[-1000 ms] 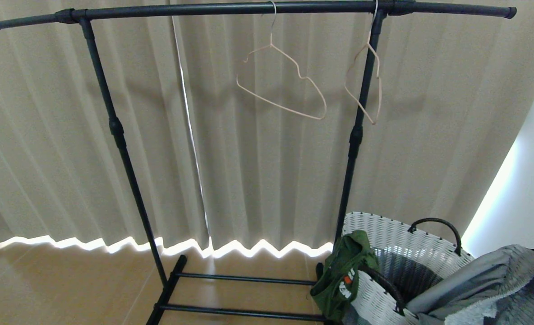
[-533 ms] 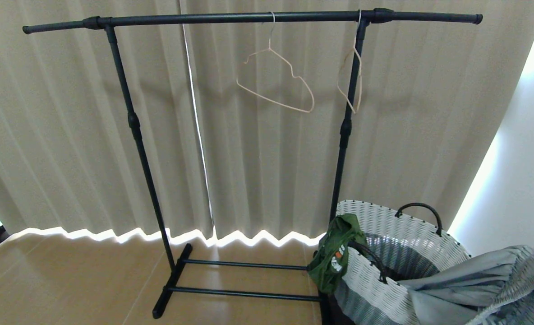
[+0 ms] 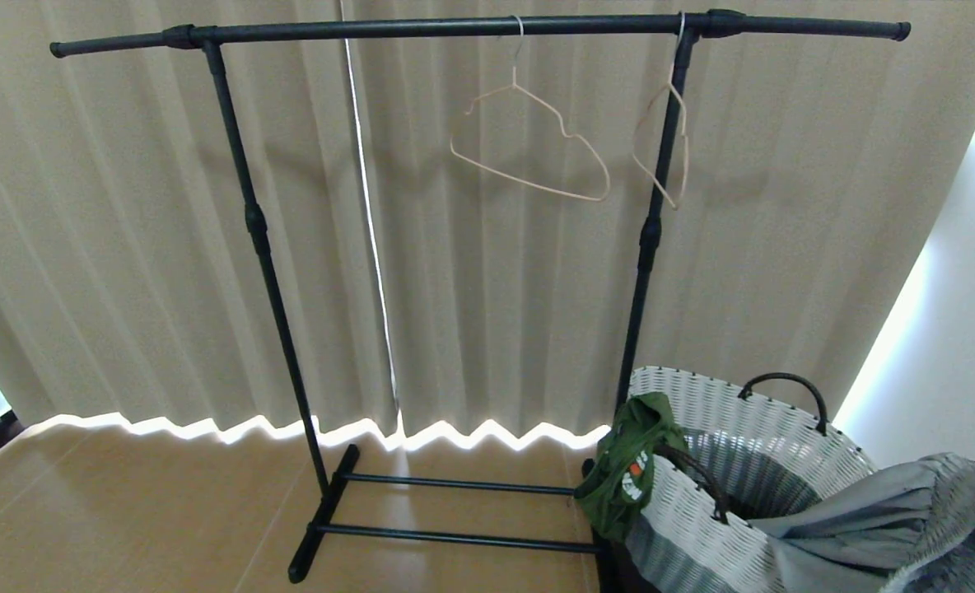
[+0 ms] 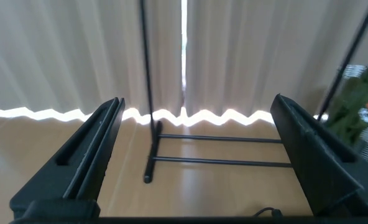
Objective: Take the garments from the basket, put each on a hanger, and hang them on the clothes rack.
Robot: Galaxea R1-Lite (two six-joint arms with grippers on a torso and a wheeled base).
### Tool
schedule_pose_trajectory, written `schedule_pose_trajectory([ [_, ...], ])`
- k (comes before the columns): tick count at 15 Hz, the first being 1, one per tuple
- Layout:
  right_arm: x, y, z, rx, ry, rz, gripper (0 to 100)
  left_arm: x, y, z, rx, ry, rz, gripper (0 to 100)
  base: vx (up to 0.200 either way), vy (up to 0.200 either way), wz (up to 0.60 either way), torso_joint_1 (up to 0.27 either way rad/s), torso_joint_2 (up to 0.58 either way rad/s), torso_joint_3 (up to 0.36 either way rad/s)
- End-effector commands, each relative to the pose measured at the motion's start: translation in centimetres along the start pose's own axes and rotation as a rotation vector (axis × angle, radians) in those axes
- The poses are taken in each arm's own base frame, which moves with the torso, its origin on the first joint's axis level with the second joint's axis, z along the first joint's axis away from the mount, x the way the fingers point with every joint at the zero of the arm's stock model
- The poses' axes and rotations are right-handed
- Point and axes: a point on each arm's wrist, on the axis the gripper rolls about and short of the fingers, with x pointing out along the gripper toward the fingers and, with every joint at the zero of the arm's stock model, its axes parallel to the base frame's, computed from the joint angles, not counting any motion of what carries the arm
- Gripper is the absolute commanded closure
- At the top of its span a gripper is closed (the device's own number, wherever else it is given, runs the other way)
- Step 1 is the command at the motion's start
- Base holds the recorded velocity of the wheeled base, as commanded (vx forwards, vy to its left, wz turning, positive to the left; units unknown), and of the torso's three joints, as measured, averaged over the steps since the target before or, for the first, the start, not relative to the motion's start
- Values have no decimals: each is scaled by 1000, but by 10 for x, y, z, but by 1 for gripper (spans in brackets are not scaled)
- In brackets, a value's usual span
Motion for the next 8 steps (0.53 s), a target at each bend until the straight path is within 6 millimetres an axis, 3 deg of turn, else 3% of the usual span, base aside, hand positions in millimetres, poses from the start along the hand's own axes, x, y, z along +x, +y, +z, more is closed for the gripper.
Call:
schedule_pose_trajectory([
  [1, 1, 0, 0, -1, 3, 2, 100, 0, 0, 0, 0, 0, 1, 0, 0, 200, 0, 7, 2, 2],
  [8, 1, 0, 0, -2, 2, 4, 100, 0, 0, 0, 2, 0, 1, 0, 0, 200, 0, 2, 2, 2],
])
